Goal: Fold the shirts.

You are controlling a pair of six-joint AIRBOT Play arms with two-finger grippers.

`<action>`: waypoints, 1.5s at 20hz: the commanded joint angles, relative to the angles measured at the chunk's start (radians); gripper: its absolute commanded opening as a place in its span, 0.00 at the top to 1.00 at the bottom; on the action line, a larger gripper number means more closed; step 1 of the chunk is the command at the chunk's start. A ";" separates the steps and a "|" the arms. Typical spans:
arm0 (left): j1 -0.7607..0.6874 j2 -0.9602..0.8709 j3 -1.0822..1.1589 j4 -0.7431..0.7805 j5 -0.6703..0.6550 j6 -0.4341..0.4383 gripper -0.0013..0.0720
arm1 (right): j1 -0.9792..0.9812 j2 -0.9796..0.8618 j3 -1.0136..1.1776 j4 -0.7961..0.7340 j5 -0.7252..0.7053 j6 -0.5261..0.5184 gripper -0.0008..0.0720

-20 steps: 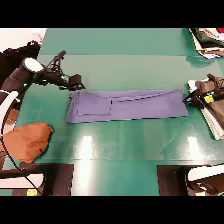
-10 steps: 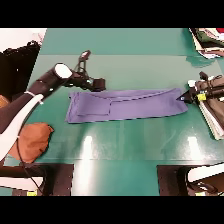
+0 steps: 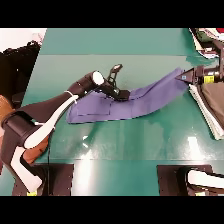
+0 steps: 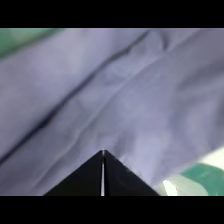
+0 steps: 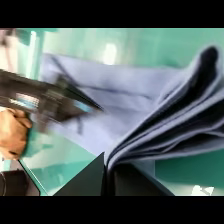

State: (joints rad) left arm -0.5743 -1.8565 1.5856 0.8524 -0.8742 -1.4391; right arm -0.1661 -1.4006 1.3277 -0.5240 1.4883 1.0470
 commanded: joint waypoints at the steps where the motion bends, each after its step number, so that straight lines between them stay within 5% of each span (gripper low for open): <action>1: -0.021 -0.057 0.036 0.008 -0.038 -0.013 0.95 | 0.068 0.089 0.000 0.065 -0.038 0.001 0.97; 12: 0.016 -0.056 0.063 0.030 -0.110 -0.023 0.95 | 0.317 -0.009 0.294 0.051 0.008 0.055 0.97; 16: 0.162 0.025 0.152 0.068 -0.234 -0.020 0.95 | 0.454 -0.075 0.370 0.051 -0.031 0.055 0.97; 22: 0.466 0.292 0.243 0.267 -0.378 -0.019 0.95 | 0.805 -0.271 0.472 0.051 -0.311 0.048 0.96; 23: 0.512 0.337 0.243 0.290 -0.391 -0.019 0.95 | 0.867 -0.322 0.496 0.051 -0.360 0.041 0.93; 26: 0.616 0.432 0.243 0.308 -0.416 -0.019 0.95 | 1.017 -0.497 0.592 0.031 -0.483 0.040 0.48; 27: 0.641 0.452 0.243 0.308 -0.427 -0.019 0.95 | 1.041 -0.545 0.629 0.017 -0.472 0.040 0.41; 30: 0.671 0.472 0.243 0.308 -0.470 -0.007 0.95 | 1.032 -0.618 0.717 -0.031 -0.301 0.060 0.50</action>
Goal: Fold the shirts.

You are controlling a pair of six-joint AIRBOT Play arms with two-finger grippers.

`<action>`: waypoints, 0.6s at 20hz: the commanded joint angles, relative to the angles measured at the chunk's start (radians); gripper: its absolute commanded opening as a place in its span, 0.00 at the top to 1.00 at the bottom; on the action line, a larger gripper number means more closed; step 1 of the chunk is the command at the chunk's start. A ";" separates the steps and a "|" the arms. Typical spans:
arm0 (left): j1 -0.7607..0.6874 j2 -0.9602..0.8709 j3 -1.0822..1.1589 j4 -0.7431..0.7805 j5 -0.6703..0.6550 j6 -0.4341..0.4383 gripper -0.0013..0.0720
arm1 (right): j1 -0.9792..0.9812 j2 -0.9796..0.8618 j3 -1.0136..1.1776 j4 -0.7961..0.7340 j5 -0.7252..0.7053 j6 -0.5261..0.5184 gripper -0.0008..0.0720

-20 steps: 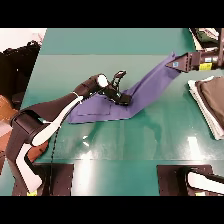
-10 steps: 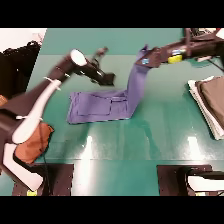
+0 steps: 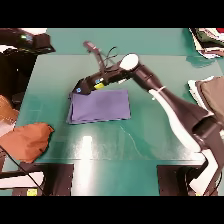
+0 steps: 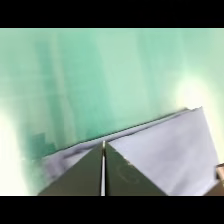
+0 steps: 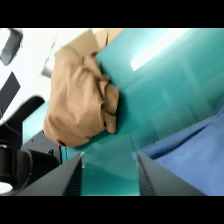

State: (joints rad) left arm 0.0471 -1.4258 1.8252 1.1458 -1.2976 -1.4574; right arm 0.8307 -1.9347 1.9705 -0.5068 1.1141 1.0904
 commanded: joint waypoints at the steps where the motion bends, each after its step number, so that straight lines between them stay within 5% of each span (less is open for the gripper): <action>1: 0.049 0.041 0.003 0.016 -0.064 0.026 0.95 | 0.012 -0.072 0.056 -0.082 0.109 0.033 0.53; 10: 0.046 0.040 0.003 -0.002 -0.078 0.025 0.95 | -0.430 0.301 -0.624 -0.251 0.088 0.084 0.53; 12: 0.046 0.037 0.003 -0.002 -0.071 0.025 0.95 | -0.508 0.334 -0.736 -0.244 0.074 0.084 0.12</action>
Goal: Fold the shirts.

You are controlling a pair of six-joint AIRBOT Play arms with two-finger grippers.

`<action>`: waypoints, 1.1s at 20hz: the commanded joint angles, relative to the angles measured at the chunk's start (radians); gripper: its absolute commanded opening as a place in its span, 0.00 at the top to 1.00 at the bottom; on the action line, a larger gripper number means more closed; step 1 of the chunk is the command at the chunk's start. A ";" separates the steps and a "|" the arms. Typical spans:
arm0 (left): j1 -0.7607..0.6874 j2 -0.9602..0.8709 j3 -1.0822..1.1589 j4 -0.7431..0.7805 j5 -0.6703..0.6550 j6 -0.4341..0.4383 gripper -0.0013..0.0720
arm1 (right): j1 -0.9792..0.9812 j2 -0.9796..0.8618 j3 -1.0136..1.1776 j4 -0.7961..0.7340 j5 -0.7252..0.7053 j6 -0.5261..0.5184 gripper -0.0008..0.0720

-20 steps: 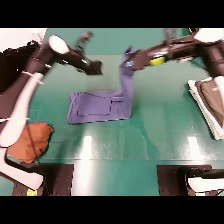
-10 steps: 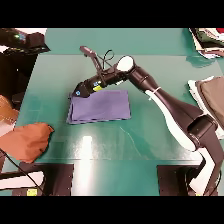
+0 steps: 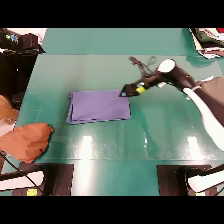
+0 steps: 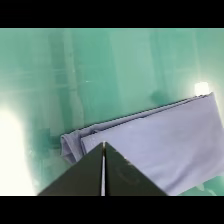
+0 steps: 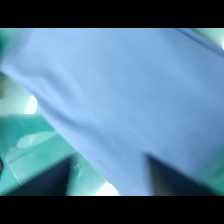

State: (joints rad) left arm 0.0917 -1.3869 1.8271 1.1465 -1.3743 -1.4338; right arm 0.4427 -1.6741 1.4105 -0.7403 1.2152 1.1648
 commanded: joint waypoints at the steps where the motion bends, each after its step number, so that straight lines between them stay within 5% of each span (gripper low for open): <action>1: 0.001 -0.005 0.001 -0.002 0.011 0.002 0.95 | -0.148 0.073 -0.212 -0.011 -0.029 0.010 0.11; 7: 0.001 -0.007 0.000 -0.003 0.032 0.001 0.95 | -0.114 -0.029 -0.268 0.157 -0.125 0.003 0.13; 9: 0.001 -0.007 0.000 -0.003 0.039 0.001 0.95 | -0.060 -0.072 -0.227 0.173 -0.141 -0.002 0.23; 12: 0.001 -0.007 -0.003 -0.004 0.047 -0.001 0.95 | 0.039 -0.150 -0.103 0.174 -0.146 -0.002 0.23; 13: 0.001 -0.007 -0.009 -0.008 0.050 -0.007 0.95 | 0.070 -0.175 -0.063 0.174 -0.148 -0.002 0.30; 16: 0.001 -0.008 -0.035 -0.045 0.051 -0.007 0.95 | 0.143 -0.236 0.047 0.168 -0.139 -0.003 0.87; 17: -0.003 -0.008 -0.044 -0.061 0.054 -0.007 0.95 | 0.152 -0.240 0.073 0.160 -0.136 -0.003 0.96; 22: -0.130 -0.008 -0.047 -0.047 0.090 -0.006 0.95 | 0.005 -0.116 0.130 -0.019 -0.139 0.051 0.97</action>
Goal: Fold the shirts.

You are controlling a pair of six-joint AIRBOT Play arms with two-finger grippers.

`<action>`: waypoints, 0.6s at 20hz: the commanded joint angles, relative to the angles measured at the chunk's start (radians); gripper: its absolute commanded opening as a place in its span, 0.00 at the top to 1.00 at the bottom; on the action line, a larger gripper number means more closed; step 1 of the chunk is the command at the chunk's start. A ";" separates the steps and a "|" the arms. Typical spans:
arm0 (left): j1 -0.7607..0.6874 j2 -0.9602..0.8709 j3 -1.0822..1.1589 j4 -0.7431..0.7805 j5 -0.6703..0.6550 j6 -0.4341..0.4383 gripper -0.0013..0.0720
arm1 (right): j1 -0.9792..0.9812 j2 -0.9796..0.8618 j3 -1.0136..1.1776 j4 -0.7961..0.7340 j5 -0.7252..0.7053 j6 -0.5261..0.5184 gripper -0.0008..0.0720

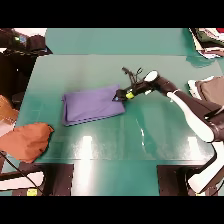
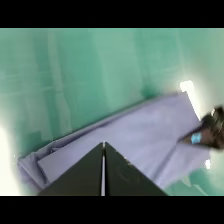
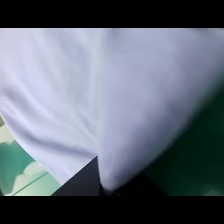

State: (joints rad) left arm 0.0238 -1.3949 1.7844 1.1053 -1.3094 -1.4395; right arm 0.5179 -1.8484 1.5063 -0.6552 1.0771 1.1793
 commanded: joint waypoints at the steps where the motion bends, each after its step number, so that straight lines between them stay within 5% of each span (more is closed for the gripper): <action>1: -0.097 0.000 -0.005 -0.005 0.041 0.000 0.95 | -0.134 0.100 0.034 -0.143 0.008 0.045 0.97; 12: -0.380 0.000 -0.005 -0.005 0.193 0.000 0.95 | -0.903 0.349 0.034 -0.235 -0.023 0.058 0.97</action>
State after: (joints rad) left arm -0.3054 -1.3949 1.7798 1.0992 -1.1492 -1.4399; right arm -0.2298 -1.5253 1.5394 -0.8803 1.0763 1.2366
